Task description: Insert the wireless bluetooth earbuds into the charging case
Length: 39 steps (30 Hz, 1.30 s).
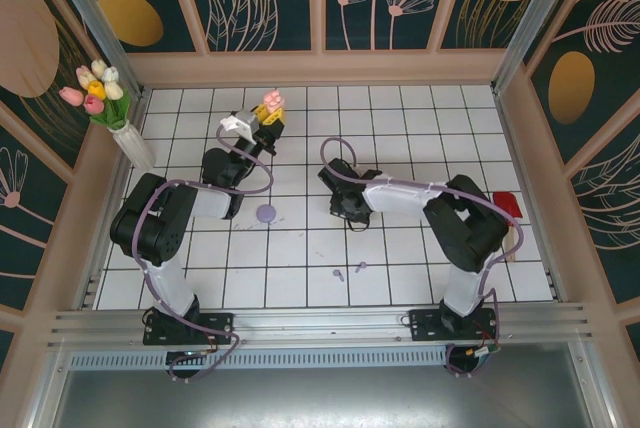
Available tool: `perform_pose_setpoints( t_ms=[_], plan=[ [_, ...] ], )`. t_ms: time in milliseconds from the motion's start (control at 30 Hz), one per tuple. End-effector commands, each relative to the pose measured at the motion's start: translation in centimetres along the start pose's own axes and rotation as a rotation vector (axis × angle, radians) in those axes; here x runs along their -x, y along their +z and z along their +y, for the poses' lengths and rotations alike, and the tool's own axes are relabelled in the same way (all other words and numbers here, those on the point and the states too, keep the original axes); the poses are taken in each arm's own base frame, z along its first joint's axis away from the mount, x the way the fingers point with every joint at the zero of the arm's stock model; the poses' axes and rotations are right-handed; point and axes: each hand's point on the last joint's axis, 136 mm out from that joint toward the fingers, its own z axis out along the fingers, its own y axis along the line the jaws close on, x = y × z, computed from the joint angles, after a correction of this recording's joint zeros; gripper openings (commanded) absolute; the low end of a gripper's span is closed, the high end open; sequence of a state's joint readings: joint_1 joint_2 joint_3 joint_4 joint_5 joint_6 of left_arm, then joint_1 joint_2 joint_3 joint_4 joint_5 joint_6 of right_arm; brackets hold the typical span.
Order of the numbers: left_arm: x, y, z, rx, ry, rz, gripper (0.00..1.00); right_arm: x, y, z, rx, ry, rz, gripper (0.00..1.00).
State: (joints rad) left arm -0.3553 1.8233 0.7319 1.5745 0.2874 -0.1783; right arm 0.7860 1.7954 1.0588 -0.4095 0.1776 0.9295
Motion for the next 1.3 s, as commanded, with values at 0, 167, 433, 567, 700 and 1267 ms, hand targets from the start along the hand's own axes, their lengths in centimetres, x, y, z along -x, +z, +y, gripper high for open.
perform_pose_setpoints(
  t_ms=[0, 167, 433, 567, 700, 1267],
  plan=[
    [1.0, -0.3, -1.0, -0.044, -0.001, -0.036, 0.00, 2.7, -1.7, 0.8, 0.093, -0.036, -0.137, 0.20],
    [0.7, -0.5, -1.4, -0.069, -0.004, -0.026, 0.00, 4.0, -3.4, 1.0, 0.196, -0.057, -0.221, 0.20],
    [-0.1, -1.2, -2.5, -0.130, -0.027, -0.025, 0.00, 5.6, -6.1, 1.1, 0.352, -0.062, -0.334, 0.19],
    [-0.9, -1.4, -3.1, -0.167, -0.031, -0.010, 0.00, 6.7, -8.0, 1.3, 0.437, -0.052, -0.396, 0.20],
    [-1.3, -1.7, -3.8, -0.205, -0.032, -0.003, 0.00, 8.1, -10.4, 1.8, 0.498, -0.054, -0.454, 0.20],
    [-3.0, -0.4, -9.5, -0.373, -0.037, -0.016, 0.00, 15.4, -23.5, 5.8, 0.819, -0.077, -0.662, 0.21]
  ],
)
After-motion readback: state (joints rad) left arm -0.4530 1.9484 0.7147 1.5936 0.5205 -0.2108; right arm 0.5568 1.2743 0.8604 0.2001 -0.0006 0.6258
